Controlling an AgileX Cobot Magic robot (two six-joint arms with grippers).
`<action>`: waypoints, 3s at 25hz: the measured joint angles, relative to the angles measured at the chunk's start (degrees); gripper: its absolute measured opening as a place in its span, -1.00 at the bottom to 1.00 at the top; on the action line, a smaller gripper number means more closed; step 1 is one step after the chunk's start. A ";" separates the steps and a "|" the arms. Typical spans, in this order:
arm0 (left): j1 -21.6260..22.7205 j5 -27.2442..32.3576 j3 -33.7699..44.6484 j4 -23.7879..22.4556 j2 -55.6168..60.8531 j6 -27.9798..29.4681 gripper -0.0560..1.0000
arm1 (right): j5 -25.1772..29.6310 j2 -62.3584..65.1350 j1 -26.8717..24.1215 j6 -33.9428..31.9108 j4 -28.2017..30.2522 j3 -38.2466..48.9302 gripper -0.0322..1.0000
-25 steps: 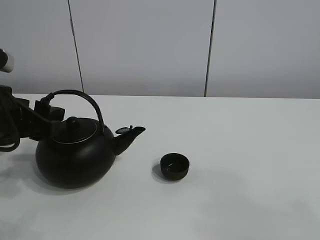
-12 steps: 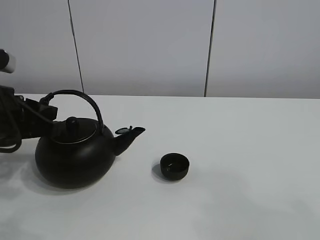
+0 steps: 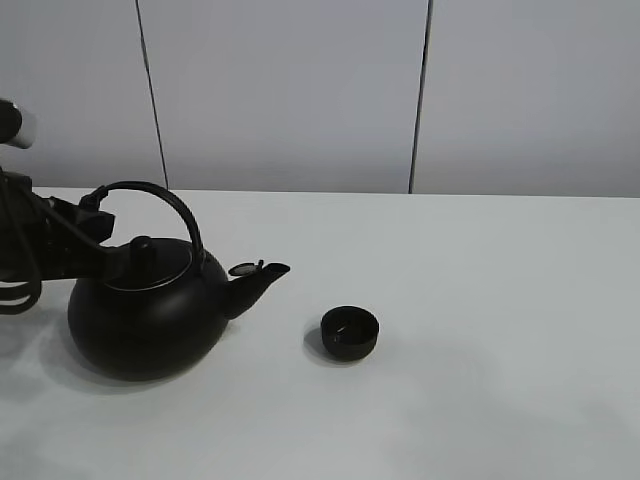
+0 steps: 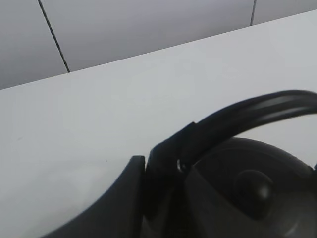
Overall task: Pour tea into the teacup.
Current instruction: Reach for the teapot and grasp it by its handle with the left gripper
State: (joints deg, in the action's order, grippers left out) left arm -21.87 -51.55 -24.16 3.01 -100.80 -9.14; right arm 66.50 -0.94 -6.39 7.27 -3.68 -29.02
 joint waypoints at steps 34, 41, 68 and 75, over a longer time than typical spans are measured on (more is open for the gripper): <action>0.30 8.73 -6.06 -5.66 -0.11 -2.10 -0.67 | 0.00 0.00 0.00 -0.15 0.00 0.00 0.30; 0.30 11.09 -8.04 -5.91 -0.11 -2.33 -0.67 | 0.00 0.00 0.00 -0.15 0.00 0.00 0.30; 0.30 19.97 -9.98 -8.67 4.22 -5.47 -0.67 | -0.04 0.00 2.65 -0.34 0.00 0.00 0.30; 0.30 16.22 -9.98 -9.01 4.77 -1.85 -0.67 | -0.04 0.00 2.65 -0.57 0.11 0.00 0.30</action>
State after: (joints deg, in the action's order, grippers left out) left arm -21.57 -35.33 -34.14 -6.00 -96.03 -10.99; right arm 66.45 -0.94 -3.75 6.71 -3.57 -29.02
